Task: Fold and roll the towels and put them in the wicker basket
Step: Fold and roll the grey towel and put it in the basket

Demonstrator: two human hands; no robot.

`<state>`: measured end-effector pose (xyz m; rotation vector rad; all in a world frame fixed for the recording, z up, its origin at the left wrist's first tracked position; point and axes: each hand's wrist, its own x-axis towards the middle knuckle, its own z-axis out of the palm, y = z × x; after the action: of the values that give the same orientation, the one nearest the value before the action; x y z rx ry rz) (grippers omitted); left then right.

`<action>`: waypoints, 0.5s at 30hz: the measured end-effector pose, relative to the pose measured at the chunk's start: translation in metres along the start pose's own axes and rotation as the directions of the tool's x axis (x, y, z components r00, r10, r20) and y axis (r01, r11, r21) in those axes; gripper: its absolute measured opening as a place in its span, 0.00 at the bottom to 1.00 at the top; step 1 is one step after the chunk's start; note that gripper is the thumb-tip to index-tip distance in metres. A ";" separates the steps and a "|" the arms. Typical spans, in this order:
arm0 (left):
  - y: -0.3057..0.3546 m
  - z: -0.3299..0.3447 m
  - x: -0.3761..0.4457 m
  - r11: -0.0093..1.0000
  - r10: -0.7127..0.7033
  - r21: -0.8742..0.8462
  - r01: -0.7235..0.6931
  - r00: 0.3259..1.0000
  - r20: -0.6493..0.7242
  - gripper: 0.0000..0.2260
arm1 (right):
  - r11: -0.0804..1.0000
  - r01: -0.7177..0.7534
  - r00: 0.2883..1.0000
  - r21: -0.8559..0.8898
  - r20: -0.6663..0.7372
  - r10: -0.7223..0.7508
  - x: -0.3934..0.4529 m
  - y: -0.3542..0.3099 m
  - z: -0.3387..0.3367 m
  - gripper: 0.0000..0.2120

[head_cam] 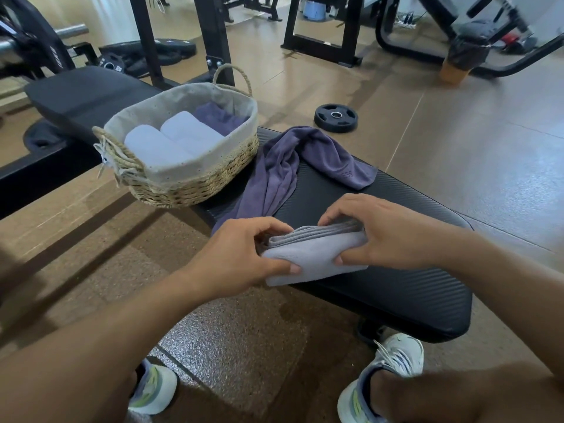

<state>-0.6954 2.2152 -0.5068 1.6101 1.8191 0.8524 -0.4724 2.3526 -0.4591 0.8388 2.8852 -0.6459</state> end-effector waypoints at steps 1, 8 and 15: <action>0.001 0.000 -0.001 1.000 0.019 0.015 -0.019 1.000 -0.016 0.22 | 0.999 0.008 1.000 -0.033 0.018 -0.007 -0.001 -0.006 0.001 0.32; -0.001 0.003 -0.004 0.996 0.083 0.023 -0.081 0.991 -0.107 0.15 | 0.988 0.108 0.992 -0.110 0.080 -0.099 0.007 -0.029 0.017 0.40; -0.007 0.004 -0.002 0.998 0.022 -0.055 -0.031 0.988 -0.152 0.09 | 0.986 0.122 0.992 -0.115 0.023 -0.120 0.017 -0.025 0.022 0.26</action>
<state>-0.6968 2.2126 -0.5148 1.5745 1.8608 1.0548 -0.5013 2.3334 -0.4728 0.6451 2.9437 -0.4861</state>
